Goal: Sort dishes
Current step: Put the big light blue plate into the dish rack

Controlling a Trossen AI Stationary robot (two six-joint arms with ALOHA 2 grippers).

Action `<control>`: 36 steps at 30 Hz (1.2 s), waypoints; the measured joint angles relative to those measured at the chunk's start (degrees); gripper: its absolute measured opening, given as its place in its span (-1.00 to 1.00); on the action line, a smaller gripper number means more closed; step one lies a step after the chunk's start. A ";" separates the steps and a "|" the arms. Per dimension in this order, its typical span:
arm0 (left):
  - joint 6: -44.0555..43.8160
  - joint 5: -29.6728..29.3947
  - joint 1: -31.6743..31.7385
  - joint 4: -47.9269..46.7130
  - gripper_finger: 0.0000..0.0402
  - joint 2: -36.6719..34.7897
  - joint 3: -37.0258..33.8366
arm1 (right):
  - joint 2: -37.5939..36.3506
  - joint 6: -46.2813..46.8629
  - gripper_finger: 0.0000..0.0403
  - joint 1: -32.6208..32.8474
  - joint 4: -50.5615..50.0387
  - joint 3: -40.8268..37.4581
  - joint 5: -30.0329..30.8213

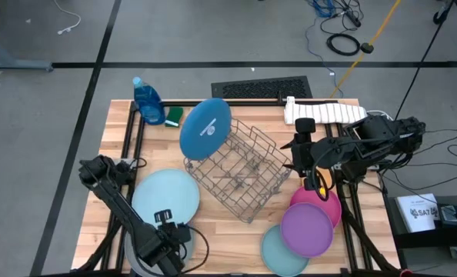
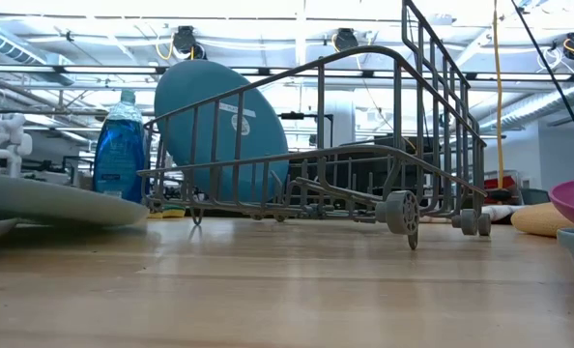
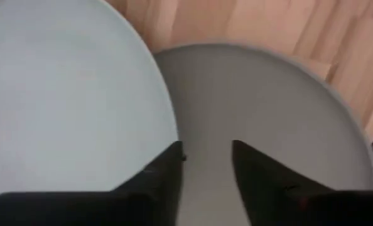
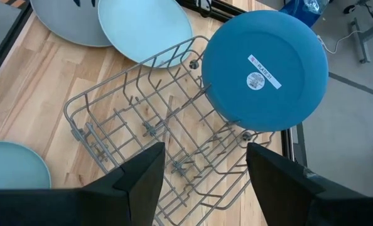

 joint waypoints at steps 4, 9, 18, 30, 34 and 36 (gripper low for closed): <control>-0.53 -1.73 -0.56 0.37 0.13 0.40 0.00 | 0.00 -0.02 0.08 0.00 0.02 0.00 0.01; -0.57 -2.93 -0.71 0.60 0.35 1.55 -1.00 | -0.02 -0.02 0.08 0.00 0.02 0.00 0.00; -6.68 -0.57 -0.26 -7.26 0.36 7.22 -1.53 | -0.02 -0.46 0.08 0.00 0.50 0.00 0.00; -7.08 -2.08 -0.10 -8.44 0.36 10.02 -1.53 | -0.02 -1.40 0.08 0.00 1.77 0.00 0.01; -7.70 -1.12 -0.06 -8.74 0.35 12.22 -1.53 | -0.02 -1.53 0.08 0.00 1.85 0.00 0.02; -8.26 -0.92 -0.06 -9.18 0.29 12.72 -1.53 | -0.02 -1.53 0.08 0.00 1.85 0.00 0.01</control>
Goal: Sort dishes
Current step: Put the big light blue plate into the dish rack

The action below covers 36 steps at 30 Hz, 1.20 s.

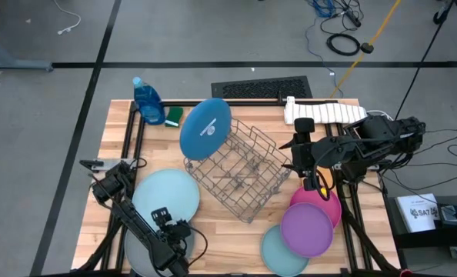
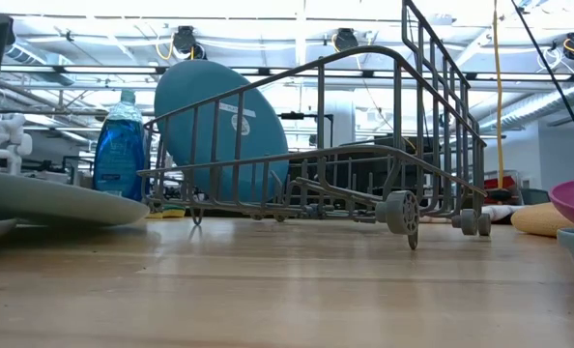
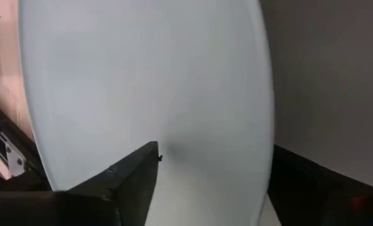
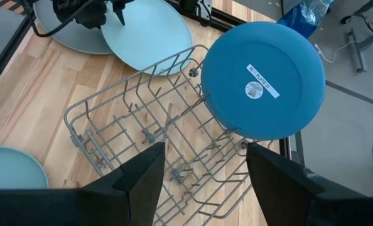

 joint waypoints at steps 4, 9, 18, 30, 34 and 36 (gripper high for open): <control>-0.33 0.23 0.00 -0.17 -0.03 -0.05 0.00 | 0.00 0.01 0.08 0.00 0.02 0.00 -0.01; 0.89 1.00 0.00 -5.06 -0.75 -0.39 1.84 | 0.00 0.50 0.08 0.00 0.02 0.00 -0.01; 2.55 0.96 0.24 -11.31 -0.97 -3.83 7.65 | 0.02 0.61 0.08 -0.01 0.32 0.00 0.01; -2.80 -3.47 0.22 -10.16 -0.99 -22.74 12.08 | 0.02 0.90 0.08 0.00 0.26 0.00 0.01; -2.22 -6.68 -0.38 -10.07 -0.99 -29.21 13.61 | 0.02 0.88 0.08 0.00 0.18 0.00 0.01; -0.81 -8.11 -0.33 -10.31 -0.99 -32.20 14.80 | 0.02 0.80 0.08 0.00 0.13 0.00 0.01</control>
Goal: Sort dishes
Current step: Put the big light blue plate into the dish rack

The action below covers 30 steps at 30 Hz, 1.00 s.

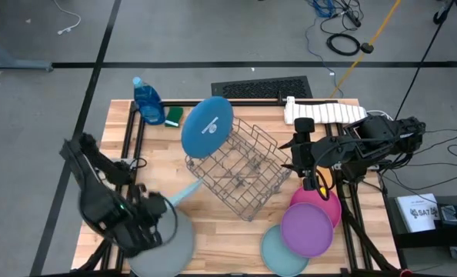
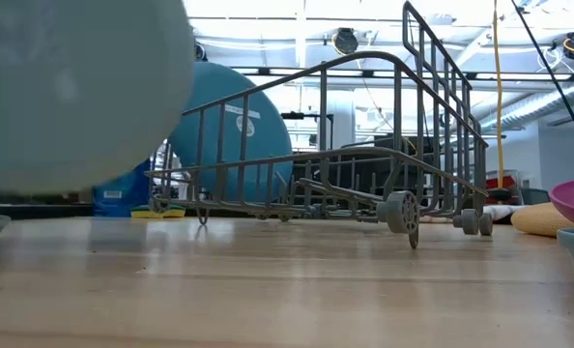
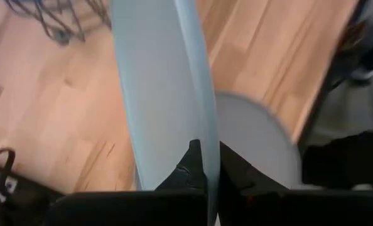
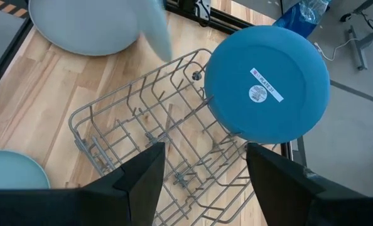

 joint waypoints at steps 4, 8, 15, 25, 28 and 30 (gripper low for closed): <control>3.98 -4.53 0.07 -0.17 -0.99 -5.01 2.81 | 0.00 -0.26 0.08 0.00 -0.15 0.00 0.00; 10.04 -14.50 0.18 0.96 -0.99 -9.60 6.63 | 0.02 -0.49 0.08 0.00 -0.15 0.00 0.00; 18.27 -34.53 2.56 0.81 -0.99 -14.47 8.73 | 0.02 -0.80 0.08 0.00 -0.13 0.00 0.00; 30.05 -33.00 13.82 6.92 -0.99 -14.55 8.24 | 0.02 -0.40 0.08 -0.01 0.43 0.00 0.00; 35.83 -28.28 16.83 13.96 -0.99 -14.46 8.21 | 0.02 -0.69 0.08 0.00 1.50 0.00 0.02; 40.09 -25.33 18.75 18.60 -0.99 -13.98 8.22 | 0.02 -0.90 0.08 0.00 1.83 0.00 0.00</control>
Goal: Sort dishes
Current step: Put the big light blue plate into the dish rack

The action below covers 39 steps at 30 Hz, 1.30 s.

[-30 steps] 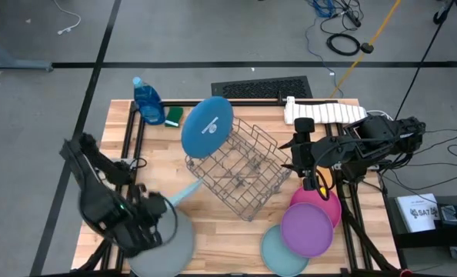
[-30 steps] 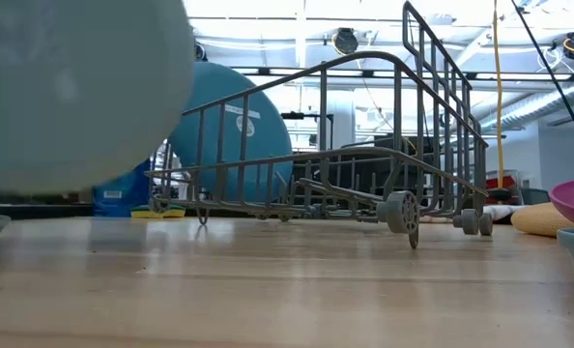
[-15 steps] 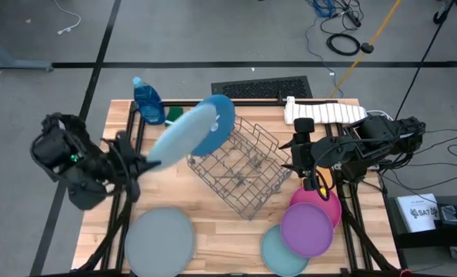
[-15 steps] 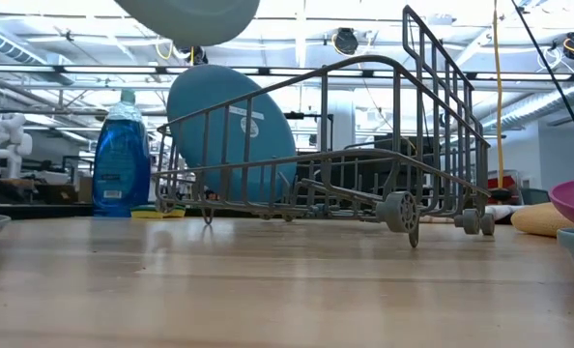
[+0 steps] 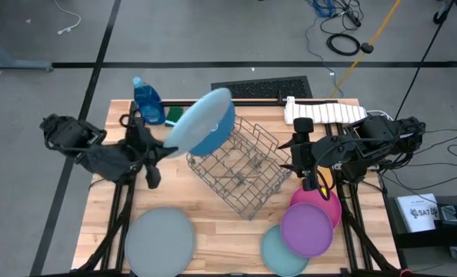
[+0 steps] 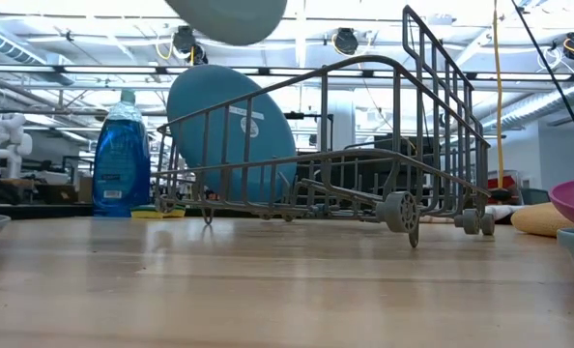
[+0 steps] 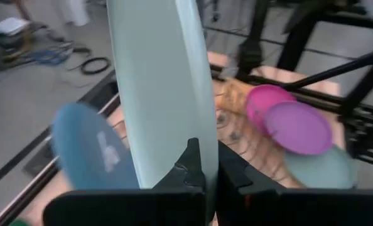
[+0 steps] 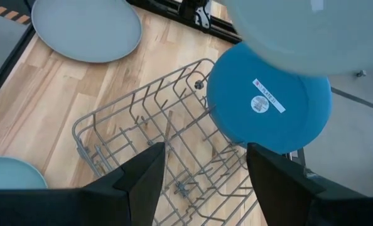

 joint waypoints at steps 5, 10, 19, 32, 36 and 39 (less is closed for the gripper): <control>6.16 8.19 5.83 4.86 -0.99 3.04 -0.02 | 0.00 -0.33 0.08 0.00 0.95 0.00 0.00; 8.16 14.12 10.70 6.90 -0.99 5.64 -2.40 | 0.00 -0.10 0.08 -0.02 0.93 0.00 0.00; 14.74 24.31 18.90 19.42 -0.99 4.30 -12.14 | 0.00 0.05 0.08 -0.01 0.83 0.00 0.00; 16.83 33.31 27.11 28.58 -0.99 -1.63 -24.45 | 0.00 0.48 0.08 -0.01 0.45 0.00 -0.01; 16.87 35.35 29.07 31.68 -0.99 -3.60 -28.12 | 0.00 0.76 0.08 0.00 0.45 0.00 0.00; 16.96 37.15 30.22 34.83 -0.99 -4.82 -30.62 | 0.00 0.76 0.08 -0.01 0.45 0.00 0.00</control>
